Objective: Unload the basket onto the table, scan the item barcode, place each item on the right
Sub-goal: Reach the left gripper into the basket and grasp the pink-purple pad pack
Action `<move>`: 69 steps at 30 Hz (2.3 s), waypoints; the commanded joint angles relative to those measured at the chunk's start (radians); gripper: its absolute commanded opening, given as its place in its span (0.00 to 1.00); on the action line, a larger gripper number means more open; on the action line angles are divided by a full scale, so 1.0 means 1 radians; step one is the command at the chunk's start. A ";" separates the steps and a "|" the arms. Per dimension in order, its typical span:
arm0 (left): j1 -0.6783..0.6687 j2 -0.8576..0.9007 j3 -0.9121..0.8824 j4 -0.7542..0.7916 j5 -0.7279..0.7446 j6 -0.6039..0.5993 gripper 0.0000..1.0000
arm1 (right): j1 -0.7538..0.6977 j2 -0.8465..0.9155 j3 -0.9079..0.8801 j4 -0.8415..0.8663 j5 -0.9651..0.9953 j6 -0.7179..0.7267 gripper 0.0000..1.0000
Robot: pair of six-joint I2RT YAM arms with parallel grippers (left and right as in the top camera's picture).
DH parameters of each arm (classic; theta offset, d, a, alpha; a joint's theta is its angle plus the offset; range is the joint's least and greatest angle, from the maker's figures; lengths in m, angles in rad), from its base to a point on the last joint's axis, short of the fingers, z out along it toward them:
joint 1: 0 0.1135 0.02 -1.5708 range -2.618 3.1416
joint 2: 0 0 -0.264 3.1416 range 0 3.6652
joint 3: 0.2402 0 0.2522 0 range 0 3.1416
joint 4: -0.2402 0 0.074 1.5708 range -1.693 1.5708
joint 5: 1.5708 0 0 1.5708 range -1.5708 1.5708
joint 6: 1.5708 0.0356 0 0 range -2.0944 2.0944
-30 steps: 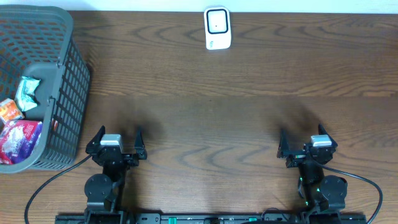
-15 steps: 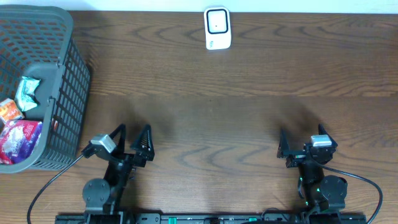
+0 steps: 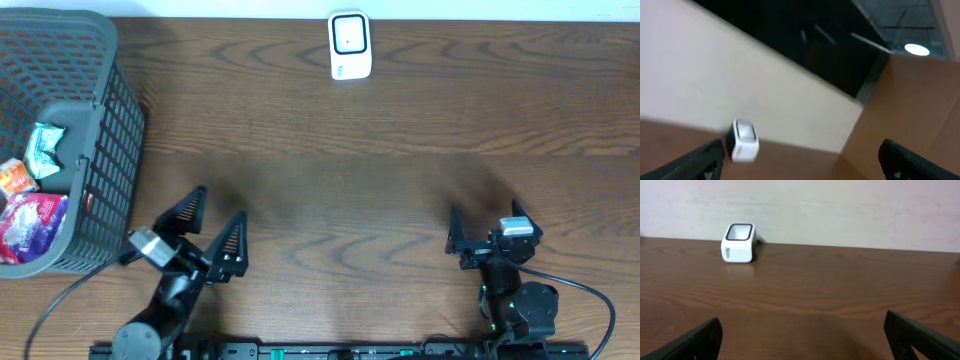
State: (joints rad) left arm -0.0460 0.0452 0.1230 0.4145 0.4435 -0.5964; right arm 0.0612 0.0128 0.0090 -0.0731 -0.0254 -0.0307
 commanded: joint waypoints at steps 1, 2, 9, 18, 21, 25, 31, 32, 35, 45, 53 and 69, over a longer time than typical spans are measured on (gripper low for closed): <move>0.001 0.062 0.139 0.000 -0.083 0.137 0.98 | 0.003 -0.002 -0.003 -0.002 0.005 -0.008 0.99; 0.001 0.092 0.176 -0.008 -0.109 0.168 0.98 | 0.003 -0.002 -0.003 -0.002 0.005 -0.008 0.99; 0.002 0.417 0.442 -0.055 -0.513 0.290 0.98 | 0.003 -0.002 -0.003 -0.002 0.005 -0.008 0.99; 0.116 0.956 1.004 -0.384 -0.835 0.401 0.98 | 0.003 -0.002 -0.003 -0.002 0.005 -0.008 0.99; 0.230 1.171 1.319 -0.710 -0.834 0.401 0.98 | 0.003 -0.002 -0.003 -0.002 0.005 -0.008 0.99; 0.380 1.392 1.633 -1.066 -0.834 0.375 0.98 | 0.003 -0.002 -0.003 -0.002 0.005 -0.008 0.99; 0.512 1.524 1.717 -1.368 -0.753 0.377 0.98 | 0.003 -0.002 -0.003 -0.002 0.005 -0.008 0.99; 0.529 1.538 1.709 -1.383 -0.758 0.394 0.98 | 0.003 -0.002 -0.003 -0.002 0.005 -0.008 0.99; 0.583 1.590 1.693 -1.437 -0.760 0.394 0.98 | 0.003 -0.002 -0.003 -0.002 0.005 -0.008 0.99; 0.671 1.770 1.678 -1.598 -0.680 0.295 0.98 | 0.003 -0.002 -0.003 -0.002 0.005 -0.008 0.99; 0.662 1.860 1.596 -1.612 -0.679 0.265 0.98 | 0.003 -0.002 -0.003 -0.002 0.005 -0.008 0.99; 0.663 1.932 1.521 -1.519 -0.759 0.209 0.98 | 0.003 -0.002 -0.003 -0.002 0.005 -0.008 0.99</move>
State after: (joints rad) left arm 0.6170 1.9694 1.6444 -1.1072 -0.2947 -0.3702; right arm 0.0612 0.0135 0.0086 -0.0731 -0.0254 -0.0311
